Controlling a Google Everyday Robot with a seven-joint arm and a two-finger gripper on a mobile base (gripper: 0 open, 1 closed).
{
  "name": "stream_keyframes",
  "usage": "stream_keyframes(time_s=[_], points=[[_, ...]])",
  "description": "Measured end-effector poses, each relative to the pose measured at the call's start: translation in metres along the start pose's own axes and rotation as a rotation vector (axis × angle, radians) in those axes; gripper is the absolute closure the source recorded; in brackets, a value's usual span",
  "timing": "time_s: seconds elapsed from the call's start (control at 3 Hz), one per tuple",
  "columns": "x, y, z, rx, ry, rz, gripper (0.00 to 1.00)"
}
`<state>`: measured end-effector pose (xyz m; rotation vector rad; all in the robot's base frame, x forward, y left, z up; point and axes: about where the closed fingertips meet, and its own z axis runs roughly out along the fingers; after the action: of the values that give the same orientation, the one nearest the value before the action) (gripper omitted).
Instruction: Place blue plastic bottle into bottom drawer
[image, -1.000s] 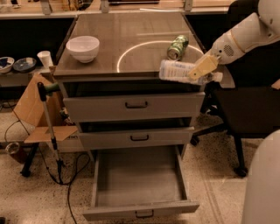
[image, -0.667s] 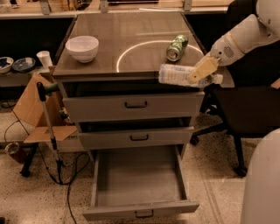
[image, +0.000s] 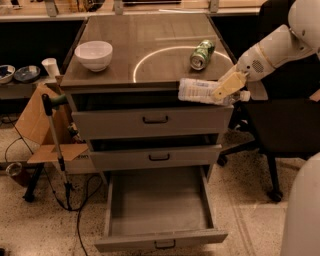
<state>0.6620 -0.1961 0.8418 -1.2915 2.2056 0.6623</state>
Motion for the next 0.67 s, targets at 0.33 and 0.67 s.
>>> stream_keyframes(time_s=[0.33,0.67], points=[[0.019,0.024,0.006,-0.044,-0.062,-0.051,1.0],[0.068,0.054,0.037,-0.119,-0.078,-0.048,1.0]])
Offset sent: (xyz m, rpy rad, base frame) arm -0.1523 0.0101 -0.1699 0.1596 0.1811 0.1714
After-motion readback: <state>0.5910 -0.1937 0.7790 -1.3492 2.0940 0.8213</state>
